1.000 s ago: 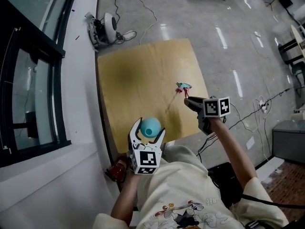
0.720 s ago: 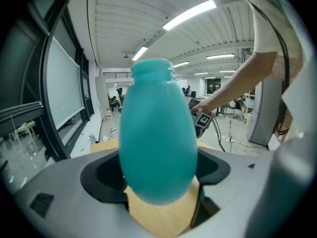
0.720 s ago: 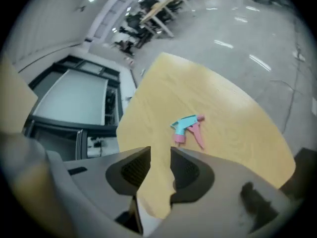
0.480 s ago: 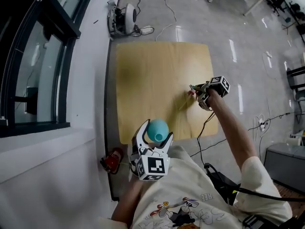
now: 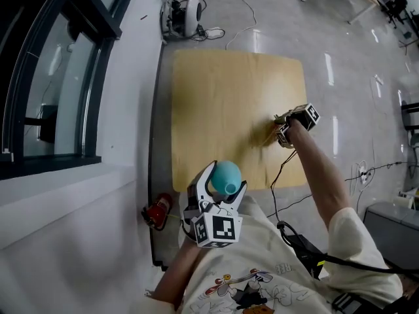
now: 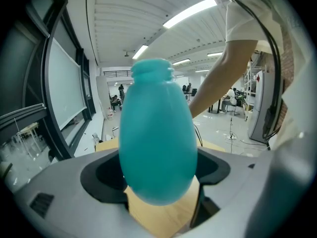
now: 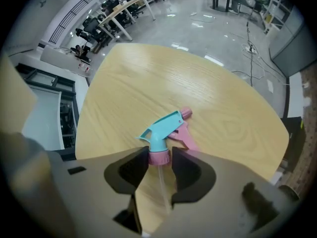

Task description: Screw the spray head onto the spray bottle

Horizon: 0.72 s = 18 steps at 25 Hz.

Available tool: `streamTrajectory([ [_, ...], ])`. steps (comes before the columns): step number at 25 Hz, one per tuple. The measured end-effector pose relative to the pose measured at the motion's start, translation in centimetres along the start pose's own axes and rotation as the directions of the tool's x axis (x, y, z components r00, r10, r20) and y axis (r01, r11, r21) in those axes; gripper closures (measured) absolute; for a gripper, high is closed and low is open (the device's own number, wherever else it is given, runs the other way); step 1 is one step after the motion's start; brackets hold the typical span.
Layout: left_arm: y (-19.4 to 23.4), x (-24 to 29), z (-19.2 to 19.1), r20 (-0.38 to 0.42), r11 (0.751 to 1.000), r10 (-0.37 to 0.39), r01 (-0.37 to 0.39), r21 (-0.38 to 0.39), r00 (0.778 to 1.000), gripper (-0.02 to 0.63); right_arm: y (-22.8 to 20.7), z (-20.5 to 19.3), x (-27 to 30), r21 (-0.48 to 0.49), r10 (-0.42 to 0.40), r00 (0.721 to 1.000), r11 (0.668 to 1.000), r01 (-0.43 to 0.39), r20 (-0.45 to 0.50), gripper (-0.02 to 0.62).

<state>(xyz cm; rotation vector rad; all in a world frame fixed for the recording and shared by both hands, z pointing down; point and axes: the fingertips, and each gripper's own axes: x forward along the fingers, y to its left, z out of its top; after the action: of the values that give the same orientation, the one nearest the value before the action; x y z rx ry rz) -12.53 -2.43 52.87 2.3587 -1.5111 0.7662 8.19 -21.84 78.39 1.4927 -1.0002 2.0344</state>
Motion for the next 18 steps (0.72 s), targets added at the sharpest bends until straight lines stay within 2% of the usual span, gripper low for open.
streamTrajectory([
  [3, 0.4, -0.1, -0.4, -0.011, 1.000, -0.003, 0.003, 0.015, 1.000, 0.196, -0.1, 0.1, 0.4, -0.012, 0.019, 0.999, 1.000, -0.019, 0.028, 0.459],
  [7, 0.5, -0.1, -0.4, -0.022, 1.000, -0.009, 0.010, 0.029, 1.000, 0.196, 0.0, -0.1, 0.3, -0.097, 0.049, 0.998, 0.994, -0.044, 0.045, 0.462],
  [9, 0.1, 0.2, -0.2, -0.024, 0.999, -0.021, 0.021, 0.032, 0.999, 0.196, 0.8, -1.1, -0.5, -0.175, 0.112, 0.993, 0.979, -0.104, 0.034, 0.462],
  [11, -0.4, 0.5, 0.1, -0.028, 0.999, -0.037, 0.038, 0.033, 0.999, 0.196, 2.4, -2.3, -2.3, -0.287, 0.211, 0.977, 0.938, -0.194, 0.029, 0.462],
  [13, -1.0, 0.9, 0.3, -0.040, 0.998, -0.056, 0.058, 0.035, 0.998, 0.196, 4.8, -3.8, -5.4, -0.410, 0.346, 0.938, 0.859, -0.306, 0.026, 0.462],
  [14, -1.4, 1.2, 0.4, -0.046, 0.997, -0.066, 0.068, 0.036, 0.997, 0.196, 6.2, -4.6, -7.4, -0.471, 0.422, 0.906, 0.803, -0.364, 0.019, 0.462],
  [16, -2.0, 1.7, 0.7, -0.056, 0.996, -0.081, 0.083, 0.033, 0.995, 0.196, 8.8, -6.6, -12.1, -0.594, 0.556, 0.831, 0.665, -0.454, -0.012, 0.463],
  [18, -2.5, 2.0, 1.2, -0.061, 0.996, -0.086, 0.088, 0.030, 0.994, 0.196, 10.9, -9.0, -17.1, -0.714, 0.651, 0.757, 0.501, -0.489, -0.062, 0.463],
])
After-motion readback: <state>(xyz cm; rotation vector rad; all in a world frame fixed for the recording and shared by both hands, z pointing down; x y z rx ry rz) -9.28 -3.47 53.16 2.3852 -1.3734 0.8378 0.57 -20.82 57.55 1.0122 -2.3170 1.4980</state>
